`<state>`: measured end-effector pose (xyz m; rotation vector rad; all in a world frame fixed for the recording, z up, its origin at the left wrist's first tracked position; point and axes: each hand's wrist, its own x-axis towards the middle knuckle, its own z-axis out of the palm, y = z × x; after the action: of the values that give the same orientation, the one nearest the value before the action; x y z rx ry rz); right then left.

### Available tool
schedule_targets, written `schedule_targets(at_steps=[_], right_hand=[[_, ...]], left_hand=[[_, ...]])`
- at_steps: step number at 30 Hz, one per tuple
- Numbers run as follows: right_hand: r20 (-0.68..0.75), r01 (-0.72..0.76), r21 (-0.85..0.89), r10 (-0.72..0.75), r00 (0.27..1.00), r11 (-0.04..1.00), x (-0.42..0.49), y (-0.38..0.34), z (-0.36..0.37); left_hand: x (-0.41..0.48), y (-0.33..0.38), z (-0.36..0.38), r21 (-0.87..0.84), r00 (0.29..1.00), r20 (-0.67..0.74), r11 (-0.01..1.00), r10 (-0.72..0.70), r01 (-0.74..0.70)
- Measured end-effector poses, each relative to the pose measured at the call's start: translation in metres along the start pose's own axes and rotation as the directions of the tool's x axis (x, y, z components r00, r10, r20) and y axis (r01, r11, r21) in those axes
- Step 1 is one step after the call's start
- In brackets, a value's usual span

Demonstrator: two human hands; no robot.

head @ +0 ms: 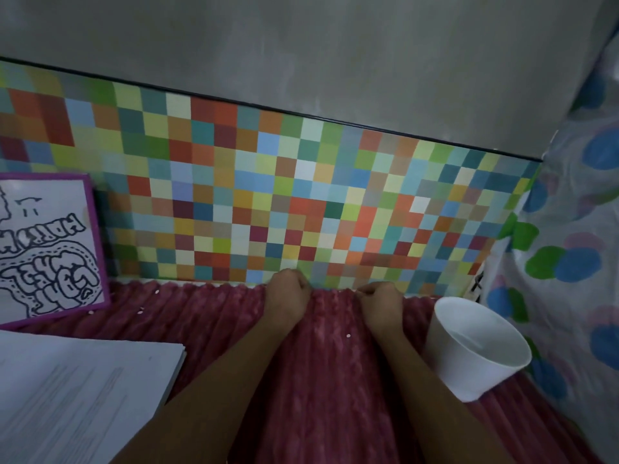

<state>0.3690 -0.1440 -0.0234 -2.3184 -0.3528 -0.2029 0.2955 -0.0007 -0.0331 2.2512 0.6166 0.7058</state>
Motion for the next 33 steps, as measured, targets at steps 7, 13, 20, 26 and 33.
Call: schedule_targets(at_steps=[7,13,20,26,33], right_hand=[[-0.049,-0.100,0.111,0.106,0.993,0.989,0.011,0.002,0.002],[-0.120,-0.203,0.365,0.262,0.958,0.908,-0.002,-0.001,-0.030],[0.124,-0.220,0.286,0.192,0.974,0.933,-0.020,0.012,-0.022],[0.103,0.020,-0.029,-0.017,0.995,0.999,-0.026,0.012,-0.019],[0.080,0.031,-0.189,-0.016,0.997,0.981,-0.030,0.004,-0.018]], left_hand=[[0.002,-0.008,-0.008,-0.223,0.996,0.044,0.971,-0.080,0.088],[0.006,-0.011,-0.009,-0.300,0.990,0.052,0.944,-0.130,0.140],[-0.005,0.011,-0.032,-0.073,0.977,-0.109,0.979,0.183,-0.192],[-0.055,0.041,-0.015,-0.084,0.844,0.327,0.903,0.425,-0.422],[-0.065,0.037,-0.005,0.093,0.870,0.316,0.900,0.378,-0.425]])
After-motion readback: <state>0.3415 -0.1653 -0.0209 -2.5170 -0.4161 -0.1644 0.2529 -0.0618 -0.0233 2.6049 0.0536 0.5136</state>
